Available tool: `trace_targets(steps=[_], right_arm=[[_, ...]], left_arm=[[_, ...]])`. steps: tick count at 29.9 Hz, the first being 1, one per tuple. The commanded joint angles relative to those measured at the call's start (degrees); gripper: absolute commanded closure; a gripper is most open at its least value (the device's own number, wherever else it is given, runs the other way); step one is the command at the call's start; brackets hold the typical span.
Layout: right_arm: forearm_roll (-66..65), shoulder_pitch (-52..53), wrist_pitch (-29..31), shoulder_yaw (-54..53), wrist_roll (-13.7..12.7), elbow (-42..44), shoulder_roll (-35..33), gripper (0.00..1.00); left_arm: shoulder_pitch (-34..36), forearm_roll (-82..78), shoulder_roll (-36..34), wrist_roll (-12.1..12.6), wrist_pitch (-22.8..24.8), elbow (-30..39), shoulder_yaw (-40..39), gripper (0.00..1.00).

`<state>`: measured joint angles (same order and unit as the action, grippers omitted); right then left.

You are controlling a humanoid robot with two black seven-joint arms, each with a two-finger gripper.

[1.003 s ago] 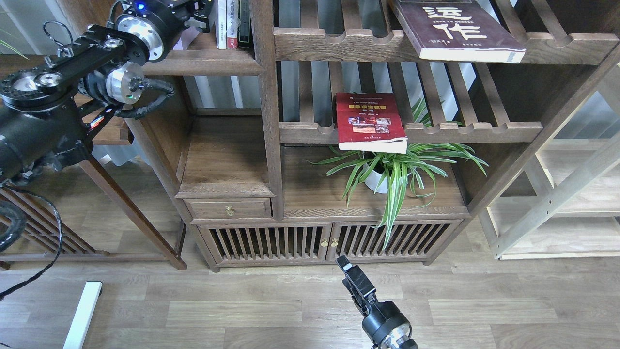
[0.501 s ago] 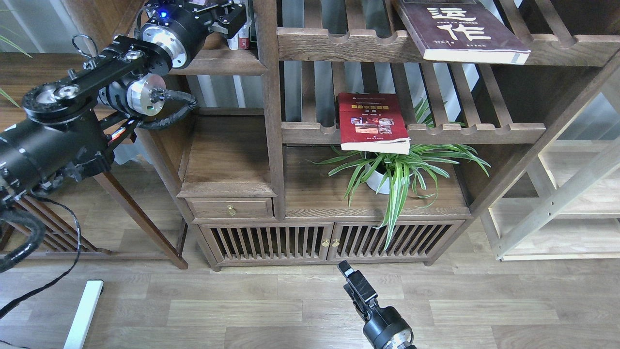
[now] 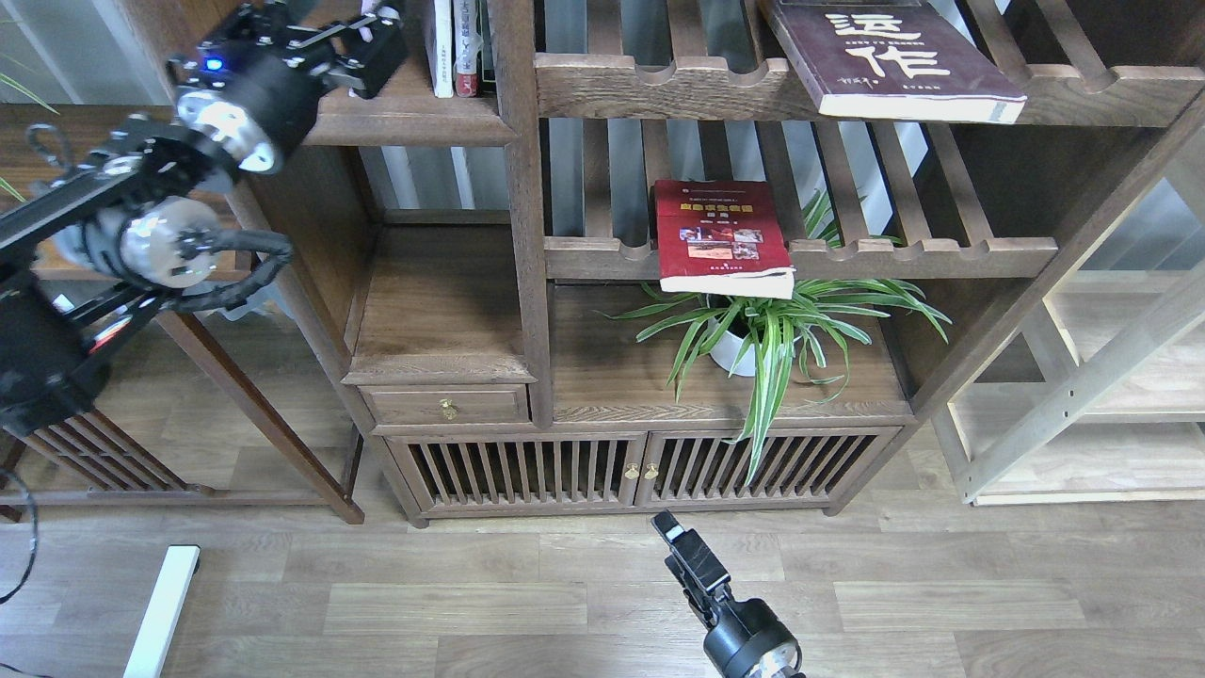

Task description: Organize books on shelf

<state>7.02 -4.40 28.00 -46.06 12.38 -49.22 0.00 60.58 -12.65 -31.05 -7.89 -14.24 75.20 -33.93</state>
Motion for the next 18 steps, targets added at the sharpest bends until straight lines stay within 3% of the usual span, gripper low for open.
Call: trace_targets(steps=[1,13,18], right_arm=[[-0.2,0.1,0.0,0.0,-0.3,0.1,0.0,0.01],[-3.3,2.4,0.0,-1.2,-0.6,-1.0,0.0,0.01],[-3.3,5.5,0.0,-2.2,-0.1,-1.5,0.0,0.01]], left_arm=[[-2.7,0.0,-3.8,0.2,0.1,5.1,-2.9,0.12],[-17.9,0.2,-7.4,-0.3,1.2,22.6,-15.4,0.04],[-23.8,0.2,-6.7,-0.2,7.5,24.9,-20.0,0.03]])
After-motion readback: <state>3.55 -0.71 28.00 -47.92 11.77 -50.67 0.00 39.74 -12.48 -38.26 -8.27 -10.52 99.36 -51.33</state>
